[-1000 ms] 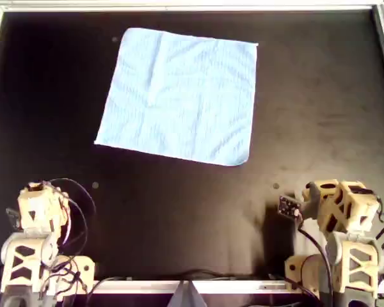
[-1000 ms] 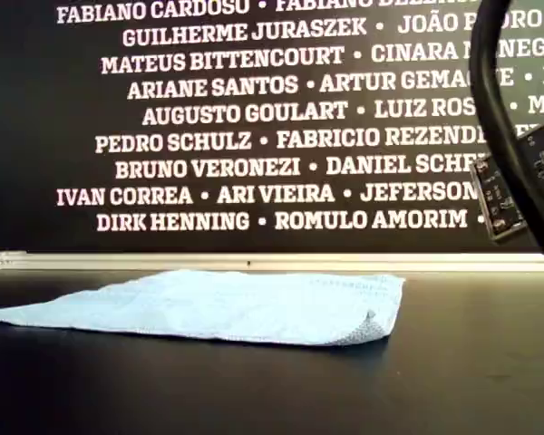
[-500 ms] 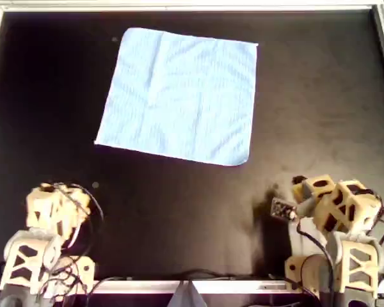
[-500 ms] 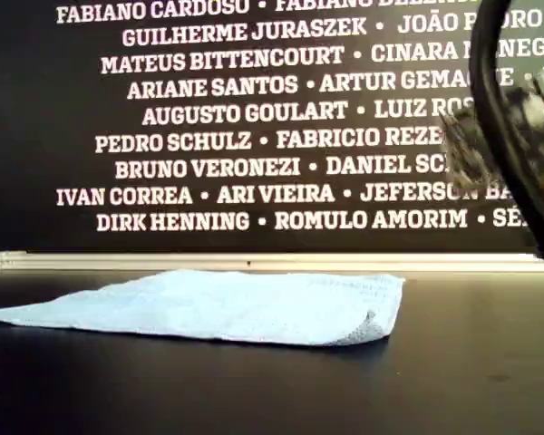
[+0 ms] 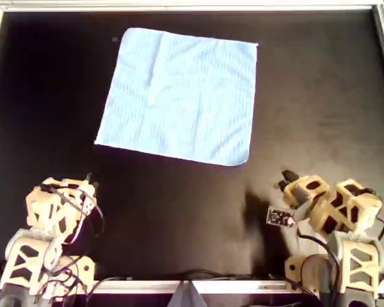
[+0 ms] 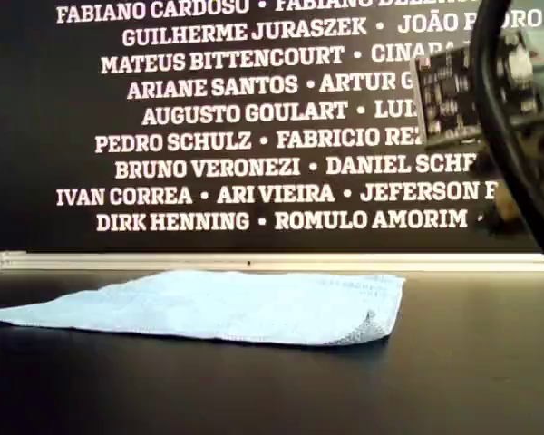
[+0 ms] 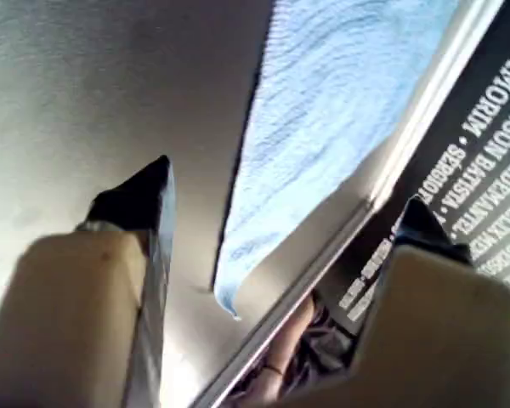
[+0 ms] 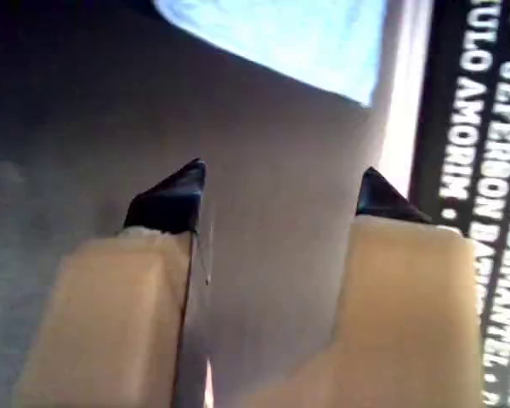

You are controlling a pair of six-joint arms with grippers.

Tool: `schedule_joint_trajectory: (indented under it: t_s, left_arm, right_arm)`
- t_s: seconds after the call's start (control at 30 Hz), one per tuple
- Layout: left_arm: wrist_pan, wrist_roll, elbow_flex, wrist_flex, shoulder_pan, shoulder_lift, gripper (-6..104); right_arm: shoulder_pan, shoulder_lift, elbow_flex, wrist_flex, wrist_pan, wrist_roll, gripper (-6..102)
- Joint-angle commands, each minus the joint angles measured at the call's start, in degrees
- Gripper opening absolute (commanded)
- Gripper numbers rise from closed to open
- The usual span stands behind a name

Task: Fold a cloth

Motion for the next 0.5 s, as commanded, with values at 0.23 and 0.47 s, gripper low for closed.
schedule_joint_trajectory:
  t_s: [0.23, 0.47]
  left_arm:
    - [-2.81, 8.17, -1.14, -1.85, -0.62, 0.09, 92]
    - [-8.88, 8.44, -0.97, -10.46, -0.62, -1.93, 92]
  right_arm:
    - [1.32, -15.21, -6.94, -6.94, -0.09, -0.53, 71]
    - [10.28, -48.69, -20.65, -13.18, 0.00, -0.09, 71]
